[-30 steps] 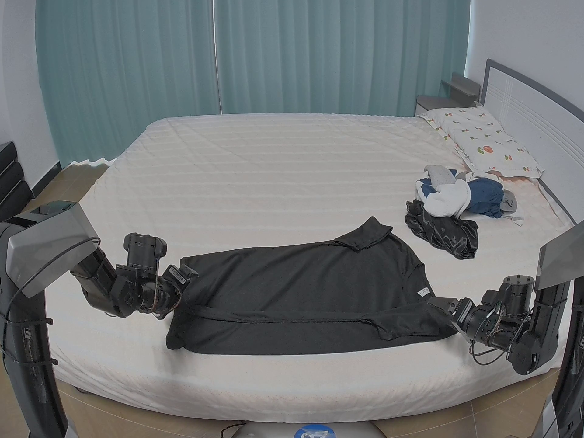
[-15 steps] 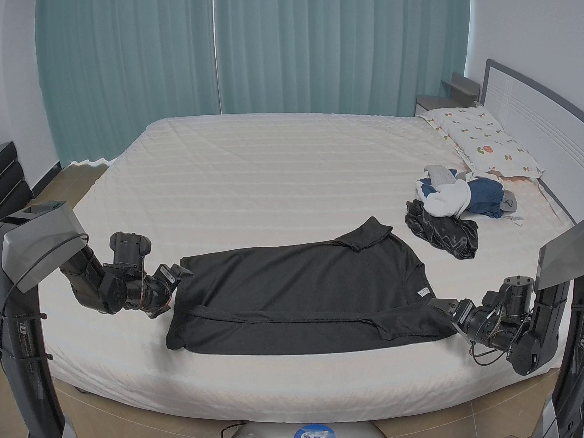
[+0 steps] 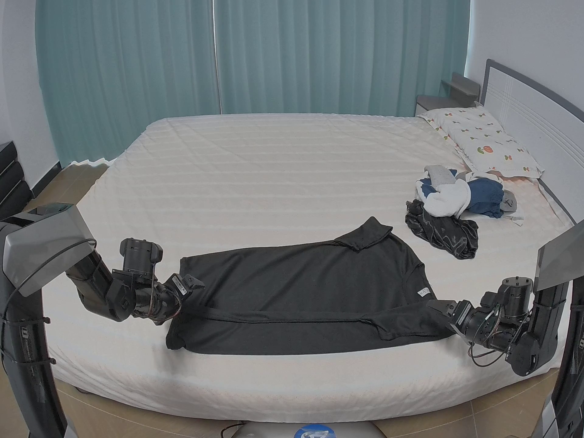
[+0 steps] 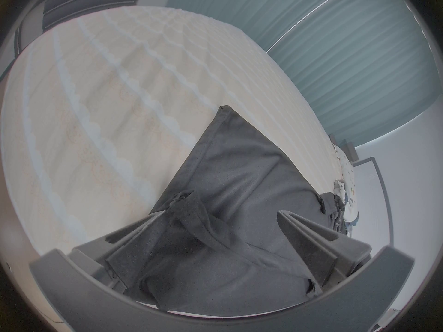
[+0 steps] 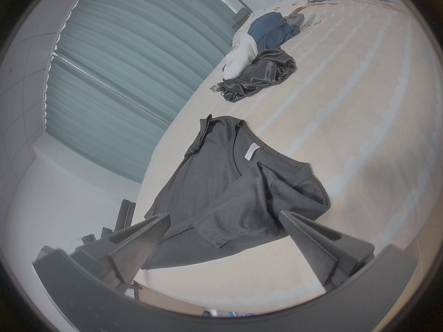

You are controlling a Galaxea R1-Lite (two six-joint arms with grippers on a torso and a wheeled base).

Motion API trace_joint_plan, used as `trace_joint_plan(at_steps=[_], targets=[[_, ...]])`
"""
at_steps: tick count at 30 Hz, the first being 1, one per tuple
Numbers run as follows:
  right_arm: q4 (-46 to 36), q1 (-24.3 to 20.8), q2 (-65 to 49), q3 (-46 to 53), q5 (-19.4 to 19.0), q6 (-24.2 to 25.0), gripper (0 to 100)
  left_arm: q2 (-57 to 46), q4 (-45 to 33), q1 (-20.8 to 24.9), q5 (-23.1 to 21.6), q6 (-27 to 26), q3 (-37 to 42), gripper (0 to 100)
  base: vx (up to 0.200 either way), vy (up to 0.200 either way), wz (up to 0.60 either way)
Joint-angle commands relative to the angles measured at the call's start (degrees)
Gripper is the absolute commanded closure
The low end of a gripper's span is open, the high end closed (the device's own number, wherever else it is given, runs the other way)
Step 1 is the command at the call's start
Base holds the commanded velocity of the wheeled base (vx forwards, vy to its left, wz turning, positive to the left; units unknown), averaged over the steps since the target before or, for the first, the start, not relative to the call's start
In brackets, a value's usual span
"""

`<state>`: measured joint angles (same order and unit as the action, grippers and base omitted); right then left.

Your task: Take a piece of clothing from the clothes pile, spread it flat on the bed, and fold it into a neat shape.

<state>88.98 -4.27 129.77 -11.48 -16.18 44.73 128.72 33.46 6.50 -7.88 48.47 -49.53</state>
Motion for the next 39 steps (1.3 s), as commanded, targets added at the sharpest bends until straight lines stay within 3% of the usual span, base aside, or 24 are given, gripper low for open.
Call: trace_joint_plan(at_steps=[1, 4, 10, 19, 26, 30, 34, 39], targets=[[0.7, -0.5, 0.1, 0.1, 0.0, 0.0, 0, 1.5, 0.0, 1.0, 2.1, 0.0, -1.4, 0, 0.000, 0.000, 0.00], [0.7, -0.7, 0.5, 0.0, 0.0, 0.0, 0, 2.6, 0.3, 1.3, 4.3, 0.8, -2.9, 0, 0.000, 0.000, 0.00], [0.7, -1.0, 0.9, 0.0, 1.6, 0.1, 0, 3.8, 1.4, 1.2, 8.8, 13.1, -7.7, 0, 0.000, 0.000, 0.00], [0.8, -2.5, -0.7, -1.1, 4.6, 0.7, 0, 5.0, 4.9, -0.3, 13.4, 13.8, -7.1, 0, 0.000, 0.000, 0.00], [0.1, -10.0, -1.1, -6.1, 7.3, 5.7, 0, 3.1, 7.8, -1.6, 9.9, 14.4, -2.1, 0, 0.000, 0.000, 0.00], [-0.6, -18.0, 1.9, -10.4, 11.2, 5.5, 0, 1.8, 10.8, -3.4, 6.5, 14.3, 0.7, 0, 0.000, 0.000, 0.00], [-5.6, -24.6, 3.9, -15.5, 12.2, 5.8, 0, 1.7, 11.0, -4.7, 5.9, 14.1, 1.0, 0, 0.000, 0.000, 0.00], [-12.9, -28.3, 6.5, -22.2, 13.5, 5.8, 0, 2.0, 11.1, -4.5, 5.9, 13.8, 1.0, 0, 0.000, 0.000, 0.00]])
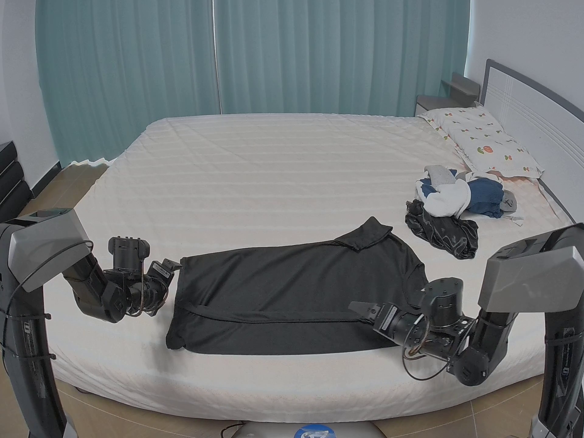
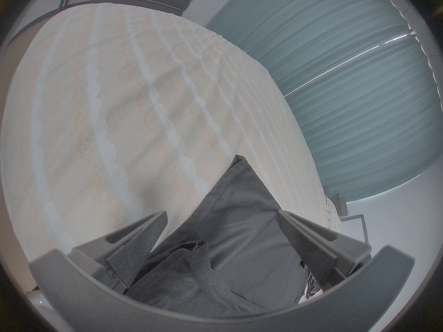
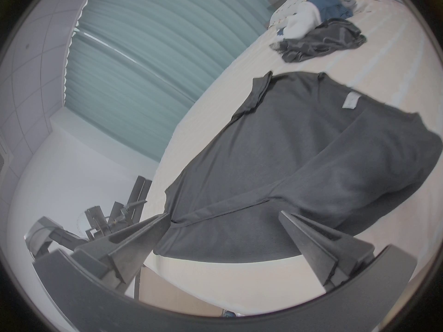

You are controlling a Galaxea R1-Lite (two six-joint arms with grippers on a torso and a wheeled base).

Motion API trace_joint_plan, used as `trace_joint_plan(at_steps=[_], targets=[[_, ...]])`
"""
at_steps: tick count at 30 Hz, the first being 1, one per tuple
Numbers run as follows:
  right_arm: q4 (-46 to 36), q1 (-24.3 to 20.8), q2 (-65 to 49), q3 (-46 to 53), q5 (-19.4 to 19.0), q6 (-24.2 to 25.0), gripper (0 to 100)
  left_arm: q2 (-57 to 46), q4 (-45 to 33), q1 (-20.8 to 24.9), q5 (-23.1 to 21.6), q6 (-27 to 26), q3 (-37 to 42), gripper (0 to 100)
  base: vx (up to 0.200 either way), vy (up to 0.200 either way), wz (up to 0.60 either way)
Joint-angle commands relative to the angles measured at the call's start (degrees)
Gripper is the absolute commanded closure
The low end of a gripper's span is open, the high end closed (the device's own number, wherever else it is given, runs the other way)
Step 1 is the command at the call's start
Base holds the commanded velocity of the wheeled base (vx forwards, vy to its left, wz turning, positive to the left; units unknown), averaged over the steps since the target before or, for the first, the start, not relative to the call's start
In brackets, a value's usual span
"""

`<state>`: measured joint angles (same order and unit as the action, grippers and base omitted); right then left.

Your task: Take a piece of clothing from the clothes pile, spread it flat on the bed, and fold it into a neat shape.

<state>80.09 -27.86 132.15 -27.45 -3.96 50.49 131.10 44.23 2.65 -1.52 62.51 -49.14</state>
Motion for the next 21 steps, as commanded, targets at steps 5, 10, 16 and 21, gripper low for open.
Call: trace_joint_plan(at_steps=[5, 10, 16, 21], targets=[[-10.6, -4.9, 7.1, -13.7, 1.9, -0.1, 0, -0.2, 0.2, -0.4, -0.3, -1.3, 1.1, 0, 0.000, 0.000, 0.00], [-17.3, -5.6, 6.6, -19.9, 2.4, -0.1, 0, -0.1, 0.5, -0.4, -0.3, -3.5, 1.8, 0, 0.000, 0.000, 0.00], [-23.0, -5.9, 7.1, -25.1, 2.7, -0.1, 0, -0.1, 0.5, -0.3, -0.2, -3.5, 1.7, 0, 0.000, 0.000, 0.00], [-28.1, -6.0, 7.9, -29.1, 2.9, -0.2, 0, -0.1, 0.5, -0.3, -0.2, -3.5, 1.7, 0, 0.000, 0.000, 0.00]])
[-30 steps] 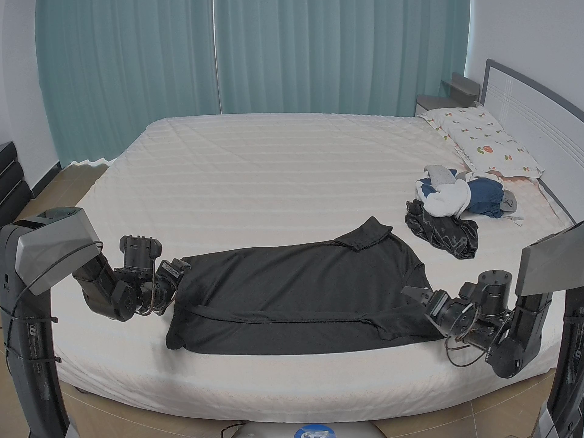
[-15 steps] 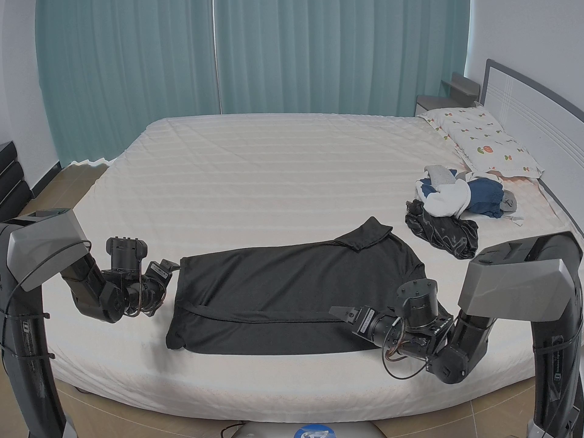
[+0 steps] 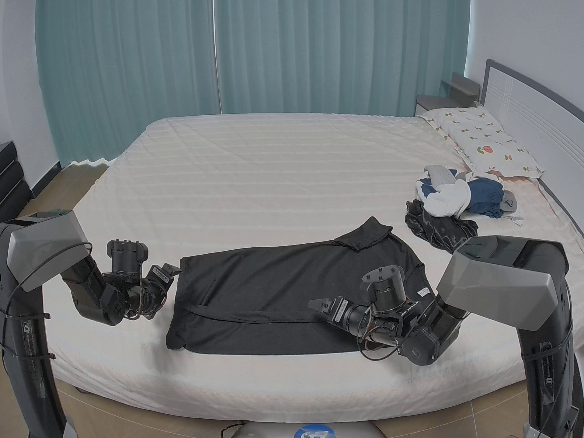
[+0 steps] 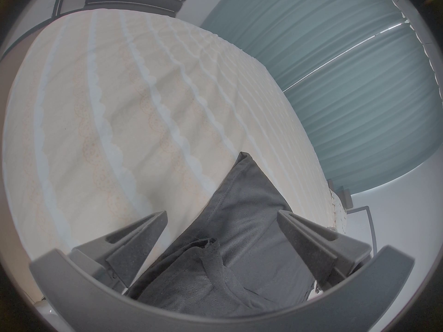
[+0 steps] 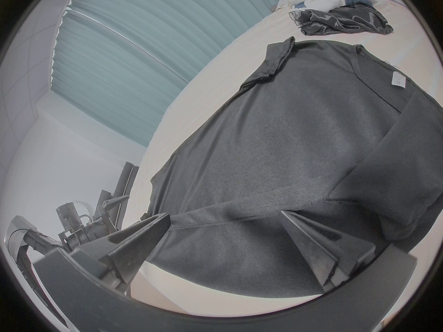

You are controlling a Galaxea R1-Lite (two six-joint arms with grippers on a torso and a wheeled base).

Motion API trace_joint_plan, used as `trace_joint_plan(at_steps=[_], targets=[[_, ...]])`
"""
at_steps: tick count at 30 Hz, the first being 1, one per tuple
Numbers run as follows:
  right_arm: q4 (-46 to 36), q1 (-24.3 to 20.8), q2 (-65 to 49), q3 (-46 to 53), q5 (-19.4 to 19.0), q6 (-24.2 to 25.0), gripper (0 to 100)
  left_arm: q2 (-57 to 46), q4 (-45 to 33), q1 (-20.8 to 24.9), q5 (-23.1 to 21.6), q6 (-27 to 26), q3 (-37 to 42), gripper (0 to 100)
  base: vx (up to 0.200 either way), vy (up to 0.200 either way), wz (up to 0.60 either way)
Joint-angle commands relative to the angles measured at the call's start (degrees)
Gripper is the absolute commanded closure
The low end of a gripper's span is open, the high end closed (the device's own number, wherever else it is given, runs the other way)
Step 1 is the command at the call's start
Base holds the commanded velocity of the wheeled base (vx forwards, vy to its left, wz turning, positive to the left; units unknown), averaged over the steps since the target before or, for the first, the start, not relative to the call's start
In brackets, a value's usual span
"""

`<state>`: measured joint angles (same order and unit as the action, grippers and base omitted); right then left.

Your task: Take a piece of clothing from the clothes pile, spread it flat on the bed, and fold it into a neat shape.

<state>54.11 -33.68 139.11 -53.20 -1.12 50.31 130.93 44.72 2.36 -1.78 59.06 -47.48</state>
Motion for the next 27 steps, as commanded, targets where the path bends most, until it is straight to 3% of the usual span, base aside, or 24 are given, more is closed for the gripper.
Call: trace_joint_plan(at_steps=[1, 20, 27], targets=[[-3.2, -0.1, 0.9, -4.0, 0.1, 0.0, 0, 0.1, 0.0, 0.0, 0.0, 0.0, 0.0, 0, 0.000, 0.000, 0.00], [-12.1, 1.4, 3.9, -15.9, 0.8, -0.1, 0, 0.1, 0.0, 0.0, 0.3, -0.2, -0.2, 0, 0.000, 0.000, 0.00], [-12.8, 1.1, -0.2, -14.6, 0.8, -0.1, 0, 0.1, 0.0, 0.0, 0.3, -0.2, -0.3, 0, 0.000, 0.000, 0.00]])
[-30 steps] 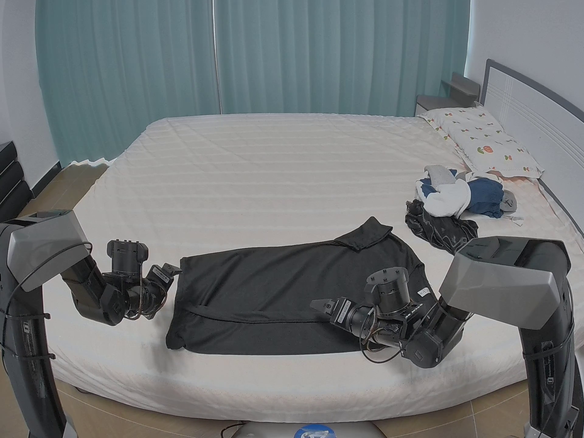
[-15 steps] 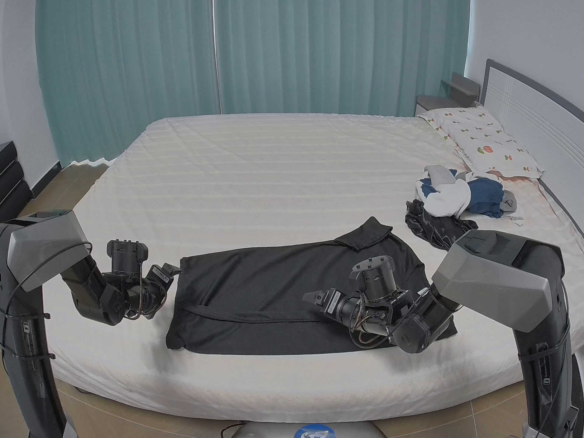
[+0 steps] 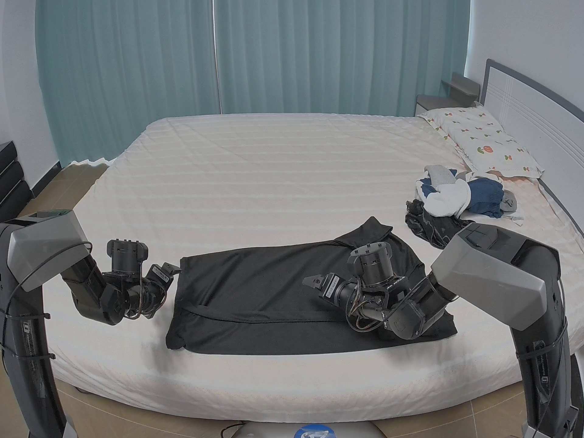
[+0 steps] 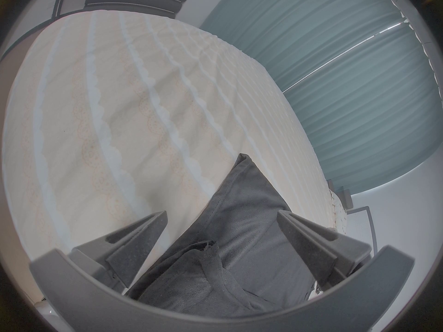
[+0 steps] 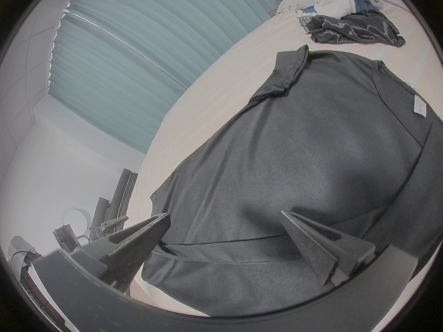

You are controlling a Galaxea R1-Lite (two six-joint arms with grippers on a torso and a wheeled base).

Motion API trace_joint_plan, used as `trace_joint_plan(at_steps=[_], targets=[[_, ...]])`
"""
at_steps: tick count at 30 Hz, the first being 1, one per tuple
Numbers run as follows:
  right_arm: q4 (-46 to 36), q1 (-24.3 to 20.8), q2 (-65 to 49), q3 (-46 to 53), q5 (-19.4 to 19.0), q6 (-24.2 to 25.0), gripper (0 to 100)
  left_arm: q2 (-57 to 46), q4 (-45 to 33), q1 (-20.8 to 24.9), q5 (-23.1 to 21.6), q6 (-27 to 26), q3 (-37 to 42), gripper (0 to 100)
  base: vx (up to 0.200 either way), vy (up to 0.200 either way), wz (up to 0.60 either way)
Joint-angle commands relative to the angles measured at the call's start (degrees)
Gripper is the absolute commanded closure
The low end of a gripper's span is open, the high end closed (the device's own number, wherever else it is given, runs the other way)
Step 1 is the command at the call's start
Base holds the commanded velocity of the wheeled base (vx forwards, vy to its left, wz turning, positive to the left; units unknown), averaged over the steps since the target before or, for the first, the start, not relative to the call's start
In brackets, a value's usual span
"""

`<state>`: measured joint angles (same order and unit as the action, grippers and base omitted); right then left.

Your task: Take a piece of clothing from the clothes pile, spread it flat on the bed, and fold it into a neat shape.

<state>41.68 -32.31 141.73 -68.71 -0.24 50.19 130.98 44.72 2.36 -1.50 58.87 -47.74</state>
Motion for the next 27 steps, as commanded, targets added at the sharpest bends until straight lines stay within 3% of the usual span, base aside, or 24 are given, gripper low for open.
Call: trace_joint_plan(at_steps=[1, 8, 12, 27], targets=[[-0.7, -0.5, -3.3, 1.6, -0.1, 0.0, 0, 0.1, 0.0, 0.0, -0.1, 0.0, -0.1, 0, 0.000, 0.000, 0.00], [-1.2, -2.6, -3.7, 5.8, 0.0, -0.4, 0, 0.1, 0.0, 0.0, 0.0, 0.0, -0.1, 0, 0.000, 0.000, 0.00], [-1.2, -3.9, -3.0, 7.8, 0.0, -3.1, 0, 0.1, 0.0, 0.0, 0.0, 0.0, -0.1, 0, 0.000, 0.000, 0.00], [-4.6, -3.7, 1.1, 1.9, 0.1, -5.0, 0, 0.2, 0.0, 0.1, 0.3, -0.1, -0.2, 0, 0.000, 0.000, 0.00]])
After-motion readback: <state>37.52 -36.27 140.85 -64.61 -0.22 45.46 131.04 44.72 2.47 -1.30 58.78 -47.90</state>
